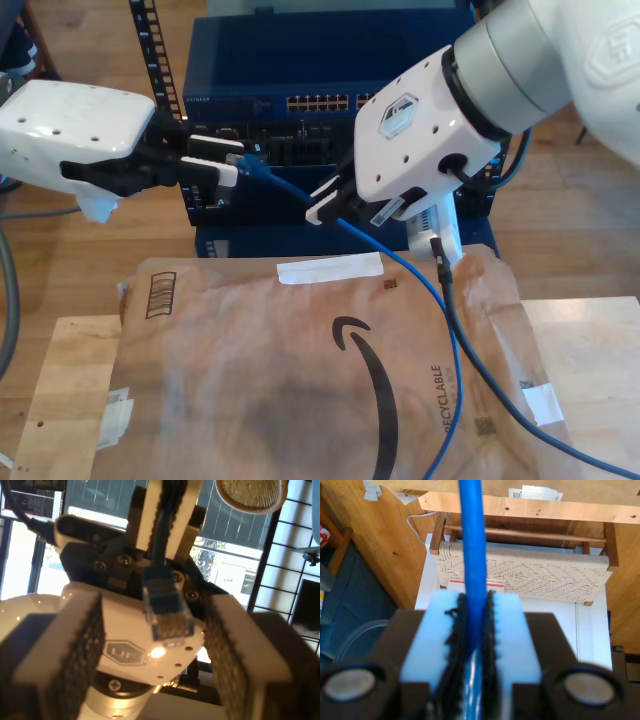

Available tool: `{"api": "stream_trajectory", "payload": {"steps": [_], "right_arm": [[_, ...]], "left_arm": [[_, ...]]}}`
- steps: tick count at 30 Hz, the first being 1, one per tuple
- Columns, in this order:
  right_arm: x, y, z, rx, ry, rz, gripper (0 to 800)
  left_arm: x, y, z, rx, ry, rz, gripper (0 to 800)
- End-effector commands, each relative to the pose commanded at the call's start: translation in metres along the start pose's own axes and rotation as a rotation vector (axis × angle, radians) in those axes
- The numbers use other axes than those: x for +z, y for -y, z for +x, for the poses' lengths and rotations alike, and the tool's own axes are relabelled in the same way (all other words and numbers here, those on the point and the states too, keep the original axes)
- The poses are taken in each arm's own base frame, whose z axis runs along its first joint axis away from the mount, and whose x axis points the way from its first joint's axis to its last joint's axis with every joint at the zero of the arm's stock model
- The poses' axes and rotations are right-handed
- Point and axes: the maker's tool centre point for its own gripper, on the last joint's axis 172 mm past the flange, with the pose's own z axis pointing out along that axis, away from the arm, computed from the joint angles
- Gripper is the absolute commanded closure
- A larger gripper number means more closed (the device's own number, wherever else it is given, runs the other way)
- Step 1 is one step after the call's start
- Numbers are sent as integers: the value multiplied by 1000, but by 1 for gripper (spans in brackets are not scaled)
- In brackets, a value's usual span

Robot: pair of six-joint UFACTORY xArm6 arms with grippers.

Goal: Grab the cable and plug it in

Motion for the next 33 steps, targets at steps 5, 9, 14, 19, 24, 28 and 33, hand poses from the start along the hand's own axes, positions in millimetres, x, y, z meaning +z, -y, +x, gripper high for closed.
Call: {"api": "stream_trajectory", "payload": {"steps": [5,9,14,19,24,28,33], "right_arm": [[0,0,0,0,0,2,800],[0,0,0,-1,0,0,800],[0,0,0,0,0,2,800],[0,0,0,0,0,2,800],[0,0,0,-1,0,0,800],[3,1,2,3,-3,-5,800],[2,1,2,4,-2,-3,800]], "left_arm": [[0,0,0,0,0,0,569],[-1,-1,0,-2,0,-4,600],[0,-1,1,-5,1,-4,614],[-17,-7,3,-13,15,-52,645],[-18,-7,3,-12,18,-52,644],[-17,-6,3,-12,19,-49,625],[-17,-7,5,-16,19,-50,597]]}}
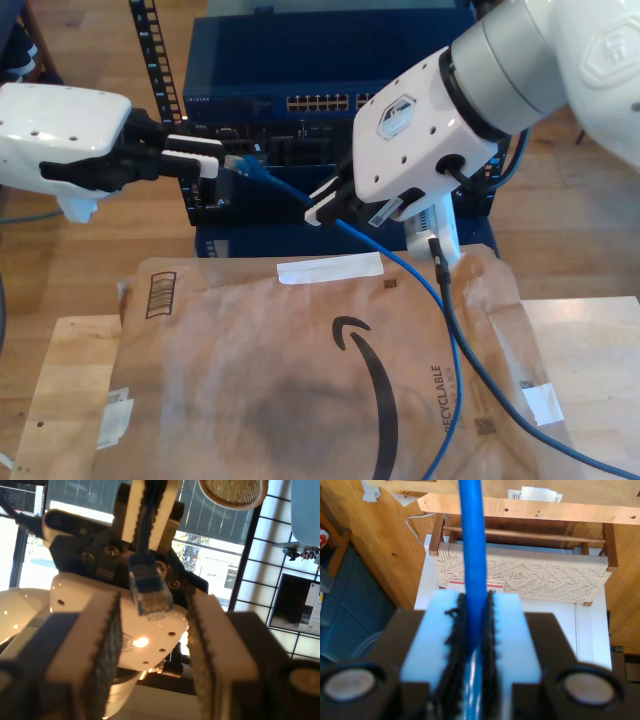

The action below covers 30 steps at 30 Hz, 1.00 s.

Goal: Grab the cable and plug it in

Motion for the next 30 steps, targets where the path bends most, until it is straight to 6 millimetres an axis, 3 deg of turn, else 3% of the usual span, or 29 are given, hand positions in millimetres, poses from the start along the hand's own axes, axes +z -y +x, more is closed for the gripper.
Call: {"api": "stream_trajectory", "payload": {"steps": [10,26,30], "right_arm": [[0,0,-1,-2,1,0,800],[3,0,1,2,-2,-5,800],[4,1,2,4,-4,-7,800]], "left_arm": [[1,-1,0,-4,4,2,530],[7,3,-1,0,5,27,524],[16,6,-1,3,-4,52,524]]}}
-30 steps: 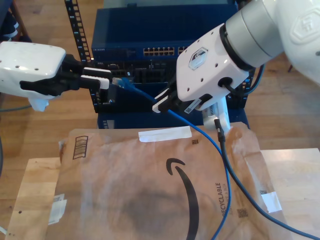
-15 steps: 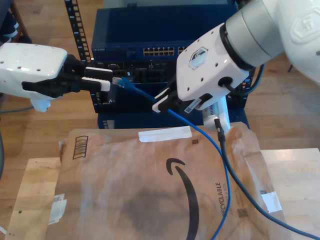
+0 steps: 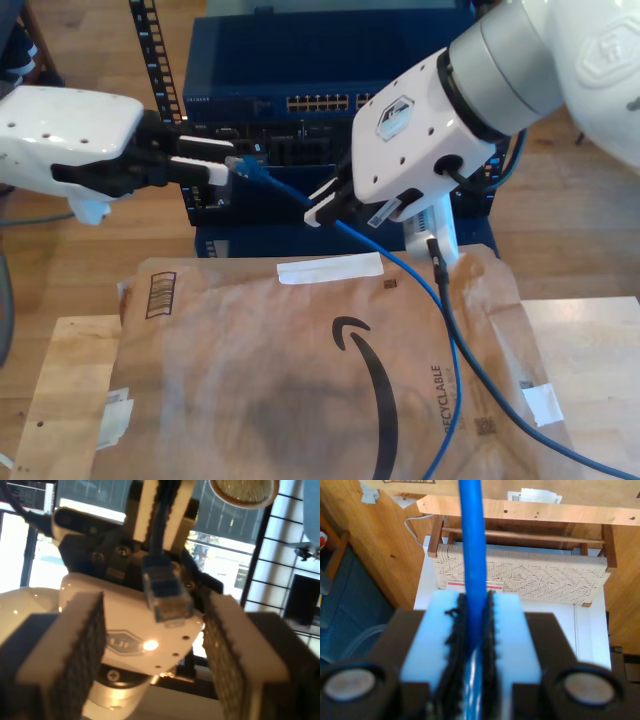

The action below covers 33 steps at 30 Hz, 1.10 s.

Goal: Grab the cable and plug it in

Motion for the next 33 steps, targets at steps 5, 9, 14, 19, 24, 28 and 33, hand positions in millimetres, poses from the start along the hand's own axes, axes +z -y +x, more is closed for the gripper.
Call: {"api": "stream_trajectory", "payload": {"steps": [5,9,14,19,24,28,33], "right_arm": [[0,0,0,0,0,0,800],[-2,1,-1,-2,2,4,800],[-1,0,-2,-3,2,2,800],[-2,0,-2,-3,2,3,800],[-1,1,-1,-2,1,2,800],[-1,0,-1,-2,1,1,800],[-1,0,-1,-2,1,1,800]], "left_arm": [[2,0,0,1,-2,4,524],[2,1,0,1,-3,5,525],[2,0,0,0,-3,2,546],[2,0,2,9,-4,-2,584],[3,-3,6,16,0,-12,618],[3,-3,7,18,0,-13,633],[3,-3,7,22,0,-13,638]]}}
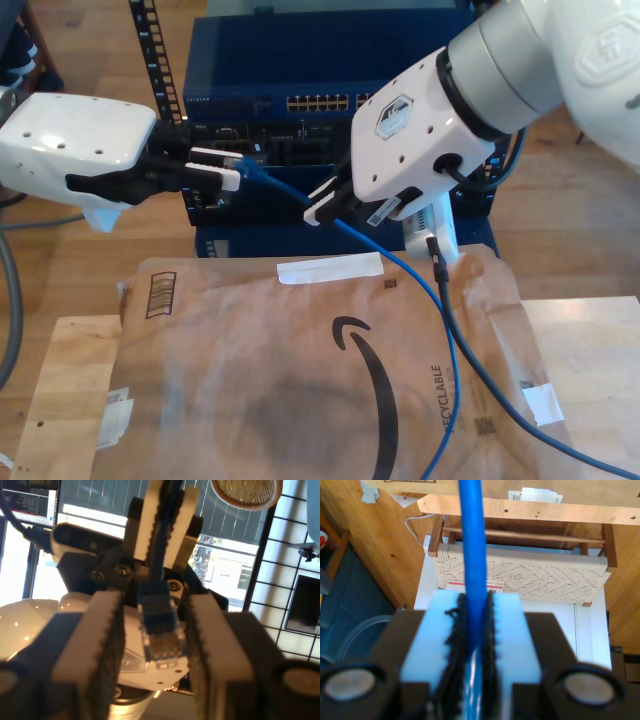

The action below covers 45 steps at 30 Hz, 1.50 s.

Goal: Grab the cable and plug it in

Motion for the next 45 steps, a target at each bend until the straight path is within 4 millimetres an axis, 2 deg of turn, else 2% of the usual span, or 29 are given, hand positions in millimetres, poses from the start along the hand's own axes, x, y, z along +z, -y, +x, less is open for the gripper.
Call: {"api": "stream_trajectory", "payload": {"steps": [9,17,18,19,20,22,23,26,28,32,35,37,39,41,45], "right_arm": [[0,0,0,0,0,0,800],[1,0,0,1,-1,-1,798],[1,0,0,1,-1,-1,777],[1,0,0,0,1,-2,693],[2,-1,-1,2,3,-6,534],[7,-6,-6,-8,11,-22,369],[7,-6,-6,-8,11,-22,243],[3,-6,-8,-50,14,-12,90],[-9,-5,-18,-98,30,25,74],[-44,18,-33,-191,66,213,74],[-62,28,-42,-268,84,327,74],[-62,32,-50,-304,92,362,74],[-57,25,-59,-345,98,356,61],[-54,23,-65,-363,105,359,39],[-31,12,-73,-432,105,382,41]], "left_arm": [[0,2,-2,4,5,4,645],[0,2,-3,4,-1,-6,760],[-1,2,-4,4,-2,-8,770],[-1,1,-3,4,-3,-11,778],[0,1,-3,3,-2,-11,786],[0,1,-1,-6,3,-12,795],[0,1,0,-10,4,-11,795],[-2,1,1,-15,7,-12,795],[-1,2,1,-36,9,-5,795],[0,7,1,-107,12,21,795],[2,11,11,-169,61,120,797],[-3,17,13,-238,142,226,797],[-27,4,7,-257,217,176,797],[-31,-2,4,-277,260,181,797],[-38,-1,-4,-294,315,210,798]]}}
